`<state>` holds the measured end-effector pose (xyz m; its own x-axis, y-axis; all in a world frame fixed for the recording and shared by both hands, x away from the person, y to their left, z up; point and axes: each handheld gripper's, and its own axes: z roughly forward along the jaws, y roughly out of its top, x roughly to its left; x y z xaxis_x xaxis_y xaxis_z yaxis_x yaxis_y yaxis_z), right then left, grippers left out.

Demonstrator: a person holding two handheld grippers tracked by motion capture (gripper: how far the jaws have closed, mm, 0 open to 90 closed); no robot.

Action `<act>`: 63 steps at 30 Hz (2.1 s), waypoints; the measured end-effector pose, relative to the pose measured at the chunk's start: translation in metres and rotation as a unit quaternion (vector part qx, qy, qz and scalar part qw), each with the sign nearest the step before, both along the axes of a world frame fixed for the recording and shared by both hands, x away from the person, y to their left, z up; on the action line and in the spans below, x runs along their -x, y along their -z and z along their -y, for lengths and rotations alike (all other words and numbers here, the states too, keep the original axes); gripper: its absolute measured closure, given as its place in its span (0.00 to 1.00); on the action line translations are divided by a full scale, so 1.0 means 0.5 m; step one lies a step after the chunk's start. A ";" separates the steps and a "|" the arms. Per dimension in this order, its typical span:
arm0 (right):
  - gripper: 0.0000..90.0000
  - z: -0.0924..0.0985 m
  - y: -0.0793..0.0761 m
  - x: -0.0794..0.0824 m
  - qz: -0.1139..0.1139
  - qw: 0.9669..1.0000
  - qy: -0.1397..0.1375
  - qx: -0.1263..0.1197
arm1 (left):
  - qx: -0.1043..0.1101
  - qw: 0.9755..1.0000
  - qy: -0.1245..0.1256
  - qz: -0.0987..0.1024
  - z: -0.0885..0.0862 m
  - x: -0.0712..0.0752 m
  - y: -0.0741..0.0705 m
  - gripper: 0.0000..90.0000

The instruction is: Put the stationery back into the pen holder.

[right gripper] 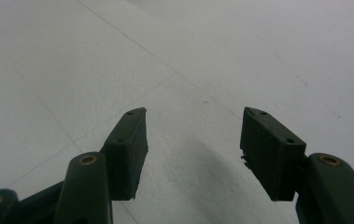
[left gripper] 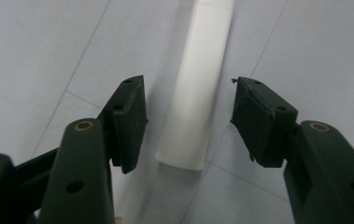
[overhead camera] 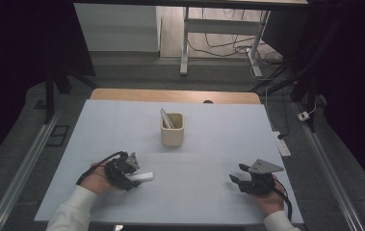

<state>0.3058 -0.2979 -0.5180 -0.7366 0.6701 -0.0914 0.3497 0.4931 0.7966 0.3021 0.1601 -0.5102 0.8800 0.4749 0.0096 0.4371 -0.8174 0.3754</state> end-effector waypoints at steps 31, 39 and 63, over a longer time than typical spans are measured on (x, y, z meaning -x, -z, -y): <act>0.46 0.002 -0.003 0.002 0.009 1.000 0.002 -0.006 | 0.086 0.996 0.010 0.033 -0.026 0.000 -0.025 0.74; 0.46 -0.011 -0.011 0.006 0.011 1.000 -0.008 -0.015 | 0.111 0.992 0.019 0.058 0.003 0.007 -0.062 0.74; 0.45 -0.047 -0.024 0.017 0.019 0.999 -0.037 -0.007 | 0.106 0.987 0.088 0.085 0.156 -0.008 -0.105 0.74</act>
